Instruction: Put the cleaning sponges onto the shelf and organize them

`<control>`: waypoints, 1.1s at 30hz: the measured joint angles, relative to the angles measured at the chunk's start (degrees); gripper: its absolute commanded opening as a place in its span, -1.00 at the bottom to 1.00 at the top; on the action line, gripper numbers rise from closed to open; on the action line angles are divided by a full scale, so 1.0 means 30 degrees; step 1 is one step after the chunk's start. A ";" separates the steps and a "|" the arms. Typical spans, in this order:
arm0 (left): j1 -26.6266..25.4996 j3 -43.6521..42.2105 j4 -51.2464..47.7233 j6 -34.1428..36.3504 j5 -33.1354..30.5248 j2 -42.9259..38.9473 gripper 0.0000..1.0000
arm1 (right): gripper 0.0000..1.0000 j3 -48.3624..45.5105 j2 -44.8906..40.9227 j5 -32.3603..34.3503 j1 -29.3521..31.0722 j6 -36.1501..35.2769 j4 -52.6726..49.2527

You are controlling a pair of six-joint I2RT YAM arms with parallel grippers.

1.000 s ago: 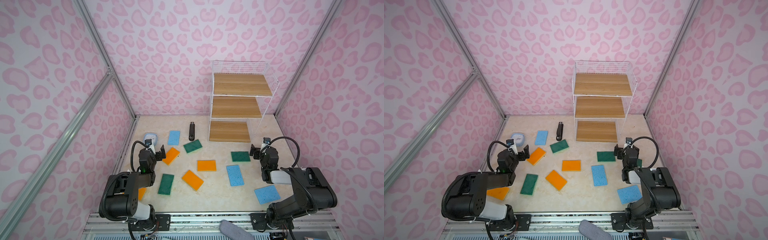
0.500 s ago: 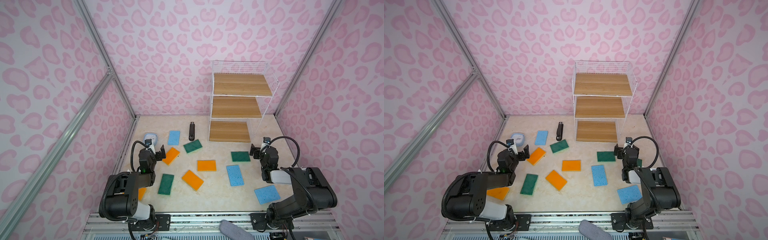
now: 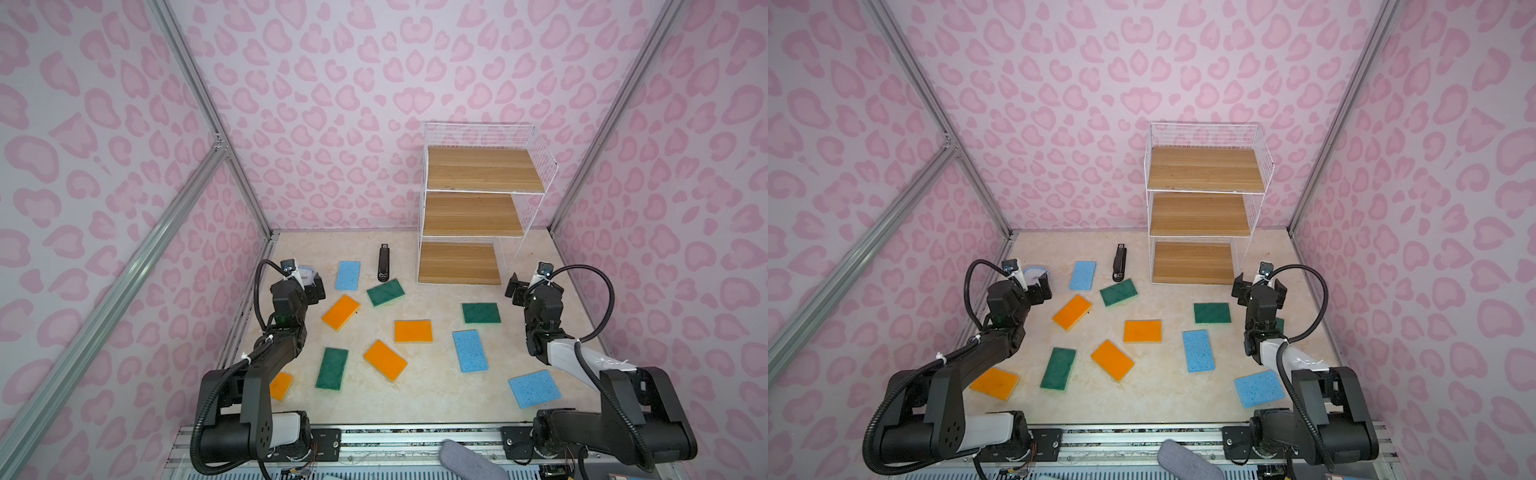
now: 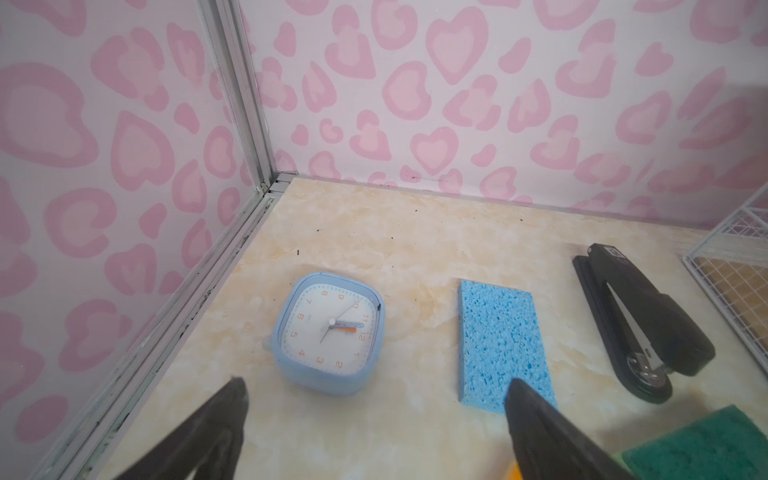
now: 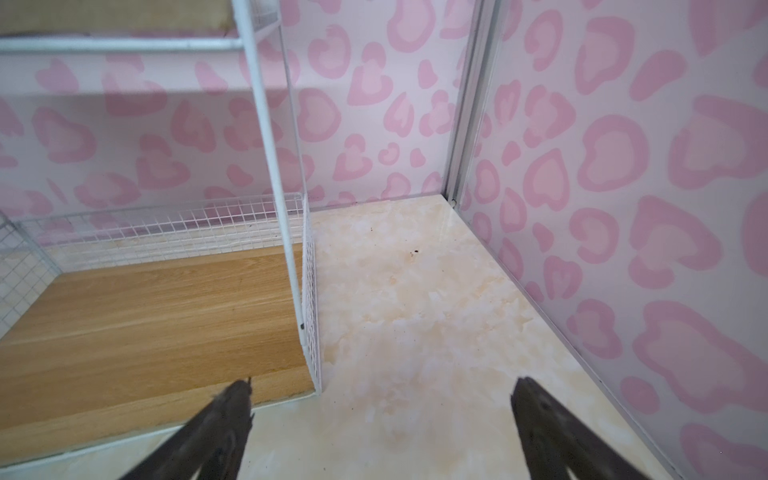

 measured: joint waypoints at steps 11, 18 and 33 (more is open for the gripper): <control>-0.0816 0.7905 -1.1868 -0.3257 0.2463 0.0707 0.64 | 0.97 0.2572 -0.3424 -0.0379 0.1421 0.3920 -0.7453; -0.3300 0.8247 -1.6713 -0.4029 0.2557 -0.1115 0.38 | 0.97 0.3723 -0.5180 -0.2965 0.3279 0.5515 -1.0630; -0.5013 0.2062 -1.9329 -0.7985 0.0831 -0.5027 -0.13 | 0.97 0.3657 -0.4648 -0.7504 0.8604 0.7271 -1.2109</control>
